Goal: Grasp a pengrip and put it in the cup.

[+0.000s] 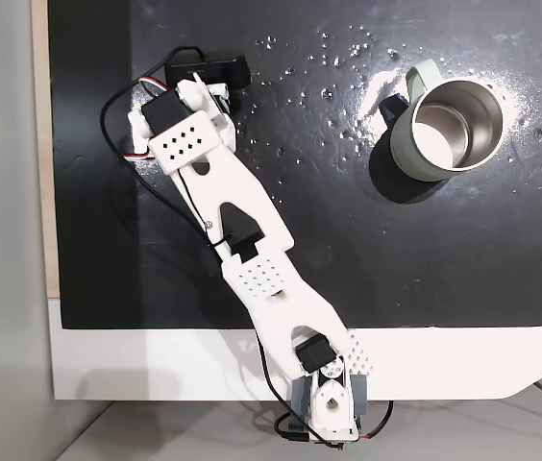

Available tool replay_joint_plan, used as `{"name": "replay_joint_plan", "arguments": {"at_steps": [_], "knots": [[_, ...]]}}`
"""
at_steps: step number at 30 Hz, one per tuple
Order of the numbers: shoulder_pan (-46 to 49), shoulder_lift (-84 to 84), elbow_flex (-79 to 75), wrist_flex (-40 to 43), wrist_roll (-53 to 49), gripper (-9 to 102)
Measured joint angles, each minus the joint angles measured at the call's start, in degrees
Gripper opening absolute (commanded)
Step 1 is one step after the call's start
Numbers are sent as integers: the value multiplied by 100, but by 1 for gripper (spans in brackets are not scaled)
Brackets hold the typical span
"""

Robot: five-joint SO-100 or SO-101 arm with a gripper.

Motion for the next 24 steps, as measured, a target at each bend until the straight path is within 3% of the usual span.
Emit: {"name": "replay_joint_plan", "arguments": {"at_steps": [12,24], "knots": [[1090,2786,1187,9,510,0],[3059,5019,1600,26,431,0]]}}
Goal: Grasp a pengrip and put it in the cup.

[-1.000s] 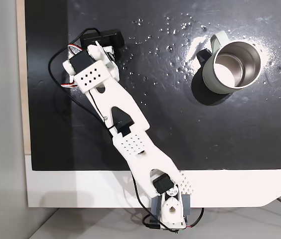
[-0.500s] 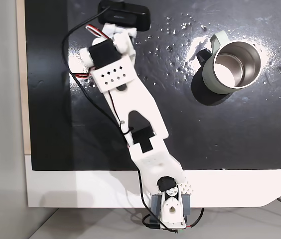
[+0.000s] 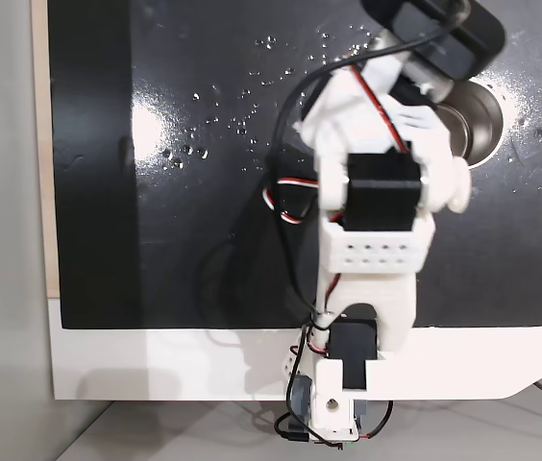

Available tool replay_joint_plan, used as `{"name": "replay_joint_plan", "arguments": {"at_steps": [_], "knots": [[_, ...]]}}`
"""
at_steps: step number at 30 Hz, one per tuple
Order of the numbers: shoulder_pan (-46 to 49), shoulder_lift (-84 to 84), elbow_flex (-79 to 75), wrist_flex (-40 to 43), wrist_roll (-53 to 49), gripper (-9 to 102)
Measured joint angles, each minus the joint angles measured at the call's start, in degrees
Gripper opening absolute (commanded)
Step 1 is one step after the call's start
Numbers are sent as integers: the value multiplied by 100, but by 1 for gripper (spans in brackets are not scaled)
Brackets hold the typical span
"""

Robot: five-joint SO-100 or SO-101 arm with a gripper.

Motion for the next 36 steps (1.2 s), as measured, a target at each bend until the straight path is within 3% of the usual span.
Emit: {"name": "replay_joint_plan", "arguments": {"at_steps": [8,23,25,28,36], "knots": [[1239,0,18,0,-483,0],[2057,-1336,-185,0,-1195,0],[2118,-1441,-255,0,-1195,6],[2153,-1477,-290,0,-1204,26],[2127,-1477,-325,0,-1204,29]]}}
